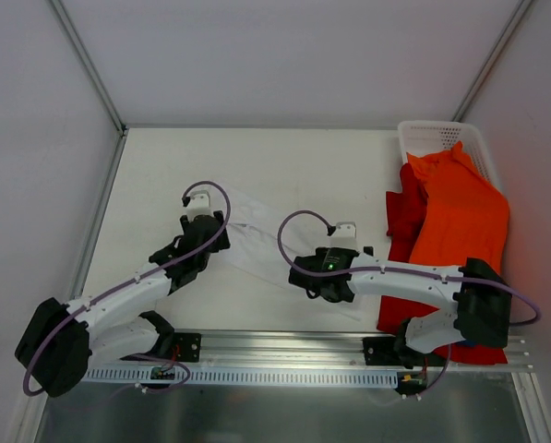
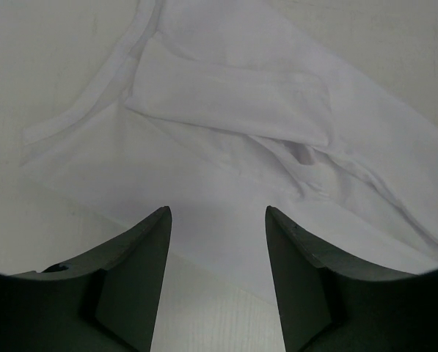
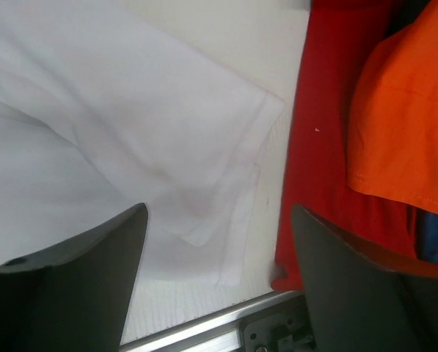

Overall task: Fold and stack the t-shirts
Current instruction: Fold the other side of the tshirt into a rectangle, then rotate the tshirt 90 degrees

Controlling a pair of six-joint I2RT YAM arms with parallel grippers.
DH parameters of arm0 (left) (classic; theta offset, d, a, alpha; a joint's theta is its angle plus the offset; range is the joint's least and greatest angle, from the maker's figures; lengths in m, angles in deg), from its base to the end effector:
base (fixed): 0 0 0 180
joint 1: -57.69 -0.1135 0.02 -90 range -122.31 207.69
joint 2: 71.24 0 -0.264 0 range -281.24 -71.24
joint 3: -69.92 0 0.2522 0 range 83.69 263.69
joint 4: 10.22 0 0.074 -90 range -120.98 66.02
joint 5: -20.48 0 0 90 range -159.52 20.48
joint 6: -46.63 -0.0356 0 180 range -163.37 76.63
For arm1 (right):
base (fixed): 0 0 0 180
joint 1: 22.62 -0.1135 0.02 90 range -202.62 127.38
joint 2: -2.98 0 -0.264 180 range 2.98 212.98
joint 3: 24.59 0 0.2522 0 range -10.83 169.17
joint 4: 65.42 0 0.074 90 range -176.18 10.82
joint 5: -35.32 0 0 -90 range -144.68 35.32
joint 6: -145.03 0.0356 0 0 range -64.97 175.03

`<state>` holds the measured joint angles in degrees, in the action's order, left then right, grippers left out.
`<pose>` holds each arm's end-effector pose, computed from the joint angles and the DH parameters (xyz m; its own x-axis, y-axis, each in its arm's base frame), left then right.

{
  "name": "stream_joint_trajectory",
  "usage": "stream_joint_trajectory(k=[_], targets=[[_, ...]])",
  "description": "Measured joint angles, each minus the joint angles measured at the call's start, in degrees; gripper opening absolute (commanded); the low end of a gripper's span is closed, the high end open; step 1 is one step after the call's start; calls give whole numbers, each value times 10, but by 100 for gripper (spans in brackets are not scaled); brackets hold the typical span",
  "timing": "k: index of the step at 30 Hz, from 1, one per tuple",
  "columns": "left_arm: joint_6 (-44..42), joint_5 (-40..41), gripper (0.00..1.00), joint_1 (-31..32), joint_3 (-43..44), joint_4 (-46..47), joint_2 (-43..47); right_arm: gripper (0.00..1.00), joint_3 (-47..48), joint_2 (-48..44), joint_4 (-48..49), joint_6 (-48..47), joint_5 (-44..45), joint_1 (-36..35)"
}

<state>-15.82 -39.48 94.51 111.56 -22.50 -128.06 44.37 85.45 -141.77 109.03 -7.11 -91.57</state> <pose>0.1803 -0.1127 0.2201 -0.4028 -0.1986 -0.8935 -0.0260 0.9783 -0.2057 0.1074 0.2060 0.2183 -0.7200 -0.3511 -0.5986 -0.0791 0.8985 -0.4319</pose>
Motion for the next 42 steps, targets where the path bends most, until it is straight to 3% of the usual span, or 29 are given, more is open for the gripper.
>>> stream_joint_trajectory(k=[1, 2, 3, 6, 8, 14, 21, 31, 35, 40, 42], targets=[[-1, 3, 53, 0, 10, 6, -22, 64, 0, -10, -8, 1, 5, 0], [-1, 5, 53, -1, 18, 13, -42, 19, 0, -22, -12, 3, 13, 0], [-2, 5, 52, -1, 27, 21, -57, 1, -1, -37, -16, 3, 21, 1], [-1, -4, 54, -17, 46, 39, -89, 0, -17, -84, -12, 5, 40, 15], [0, -16, 65, -35, 51, 51, -99, 0, -49, -118, 25, -18, 38, 42], [5, -95, 84, -86, 51, 77, -112, 0, -216, -188, 244, -143, -100, 169], [5, -165, 85, -103, 51, 92, -129, 0, -262, -161, 402, -217, -236, 229], [14, -174, 78, -115, 51, 83, -143, 0, -306, -127, 622, -194, -339, 235], [33, -142, 73, -130, 51, 57, -144, 0, -310, -127, 635, -178, -339, 212], [59, -112, 54, -175, 59, 24, -175, 0, -319, -152, 610, -167, -339, 202], [67, -112, 51, -201, 66, 12, -197, 0, -328, -177, 589, -164, -337, 201]])
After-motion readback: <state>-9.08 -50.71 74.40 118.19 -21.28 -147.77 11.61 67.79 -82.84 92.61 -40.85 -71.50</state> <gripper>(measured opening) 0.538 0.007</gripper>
